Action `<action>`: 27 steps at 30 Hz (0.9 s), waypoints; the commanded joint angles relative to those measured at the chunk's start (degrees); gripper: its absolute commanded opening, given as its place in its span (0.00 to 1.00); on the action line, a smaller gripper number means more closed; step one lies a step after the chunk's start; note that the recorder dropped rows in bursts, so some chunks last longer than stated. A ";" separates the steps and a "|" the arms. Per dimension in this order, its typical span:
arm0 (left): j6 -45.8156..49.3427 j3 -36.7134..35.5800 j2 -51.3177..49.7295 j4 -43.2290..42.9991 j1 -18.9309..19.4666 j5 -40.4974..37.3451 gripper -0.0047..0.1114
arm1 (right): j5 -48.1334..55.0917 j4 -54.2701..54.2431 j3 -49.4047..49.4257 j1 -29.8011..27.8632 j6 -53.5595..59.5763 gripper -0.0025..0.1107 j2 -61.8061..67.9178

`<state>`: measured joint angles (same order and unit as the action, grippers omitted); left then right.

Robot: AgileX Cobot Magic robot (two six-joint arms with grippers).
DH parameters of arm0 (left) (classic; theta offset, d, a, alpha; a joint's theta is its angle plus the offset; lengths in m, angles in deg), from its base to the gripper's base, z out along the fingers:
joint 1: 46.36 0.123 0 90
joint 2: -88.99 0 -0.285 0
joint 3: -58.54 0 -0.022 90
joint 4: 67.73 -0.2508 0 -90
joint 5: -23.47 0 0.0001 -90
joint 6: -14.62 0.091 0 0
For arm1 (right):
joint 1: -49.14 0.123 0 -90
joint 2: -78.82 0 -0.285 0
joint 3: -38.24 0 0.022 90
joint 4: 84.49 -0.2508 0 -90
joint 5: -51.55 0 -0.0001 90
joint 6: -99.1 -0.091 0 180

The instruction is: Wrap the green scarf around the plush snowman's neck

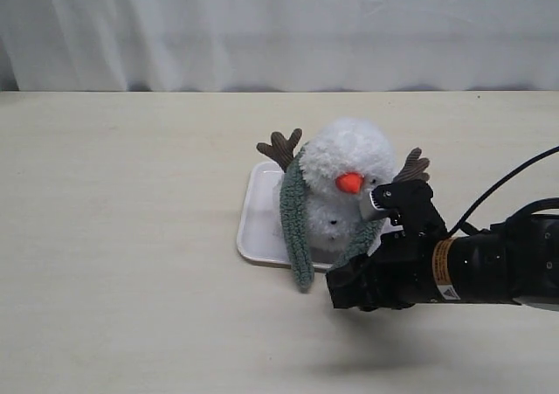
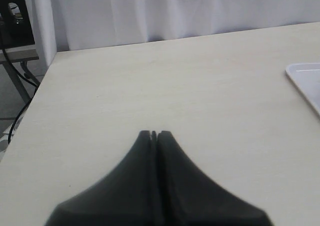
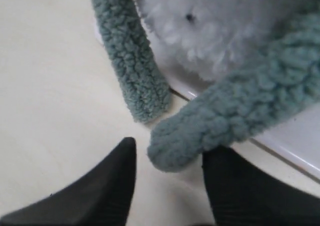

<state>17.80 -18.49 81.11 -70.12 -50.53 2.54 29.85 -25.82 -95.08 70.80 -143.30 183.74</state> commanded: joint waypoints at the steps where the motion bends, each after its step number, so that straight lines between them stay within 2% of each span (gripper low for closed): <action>1: -0.05 -0.18 0.10 0.04 0.07 0.64 0.04 | -2.05 0.03 -0.08 -0.20 -0.77 0.63 0.16; 13: -0.05 -0.18 0.10 0.04 0.07 0.64 0.04 | -2.56 -8.04 -0.08 -0.20 2.19 0.63 0.16; 19: -0.05 -0.18 0.10 0.04 0.07 0.64 0.04 | -8.09 -9.45 -0.43 0.94 3.54 0.63 2.01; 24: -0.05 -0.18 0.10 0.04 0.07 0.64 0.04 | -1.83 -11.94 -3.81 2.46 6.23 0.63 7.09; 27: -0.05 -0.18 0.10 0.04 0.07 0.64 0.04 | -3.09 -11.83 -5.16 2.46 6.23 0.63 9.04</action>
<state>17.80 -18.49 81.11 -70.12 -50.53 2.54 26.99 -37.27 -98.92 73.11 -137.95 191.38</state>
